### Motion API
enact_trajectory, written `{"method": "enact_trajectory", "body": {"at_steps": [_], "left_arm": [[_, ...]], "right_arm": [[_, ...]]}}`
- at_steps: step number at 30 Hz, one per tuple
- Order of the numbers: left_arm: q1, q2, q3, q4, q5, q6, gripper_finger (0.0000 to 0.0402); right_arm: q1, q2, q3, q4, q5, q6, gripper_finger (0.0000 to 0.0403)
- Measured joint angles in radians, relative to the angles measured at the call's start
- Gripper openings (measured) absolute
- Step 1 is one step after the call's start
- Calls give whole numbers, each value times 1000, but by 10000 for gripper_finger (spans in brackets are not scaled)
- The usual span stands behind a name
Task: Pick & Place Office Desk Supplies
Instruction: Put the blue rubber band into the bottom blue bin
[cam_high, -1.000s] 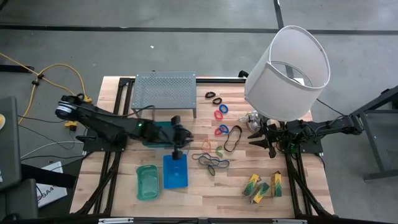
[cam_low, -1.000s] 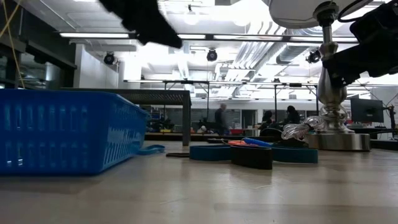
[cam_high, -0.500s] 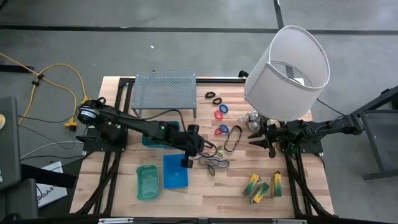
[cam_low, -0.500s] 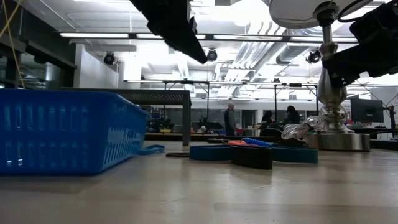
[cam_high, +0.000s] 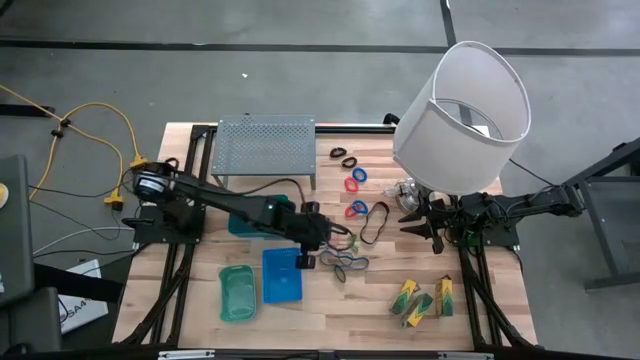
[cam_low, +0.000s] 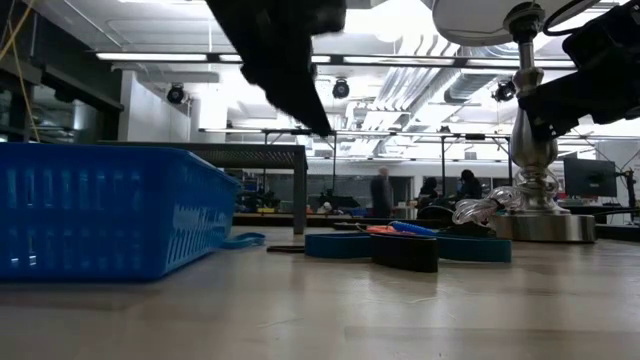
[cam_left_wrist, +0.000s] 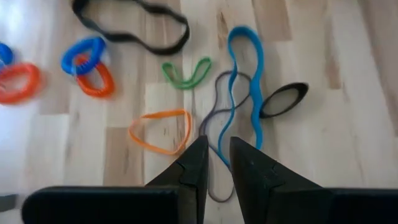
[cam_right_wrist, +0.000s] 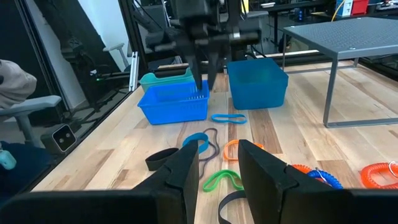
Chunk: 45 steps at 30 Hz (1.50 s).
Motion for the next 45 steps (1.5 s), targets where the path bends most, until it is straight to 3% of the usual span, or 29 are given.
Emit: {"method": "enact_trajectory", "body": {"at_steps": [7, 17, 27, 32, 45], "left_arm": [[15, 82, 0, 28, 74, -2, 61], [15, 99, 53, -20, 70, -2, 61], [13, 228, 271, -263, 101, 6, 61], [1, 299, 352, -303, 118, 36, 61], [-50, 317, 353, -290, 74, -7, 61]], "right_arm": [[0, 0, 0, 1, 0, 0, 101], [0, 0, 0, 1, 0, 0, 100], [0, 0, 0, 0, 0, 0, 101], [0, 0, 0, 1, 0, 0, 101], [0, 10, 0, 2, 1, 0, 101]]}}
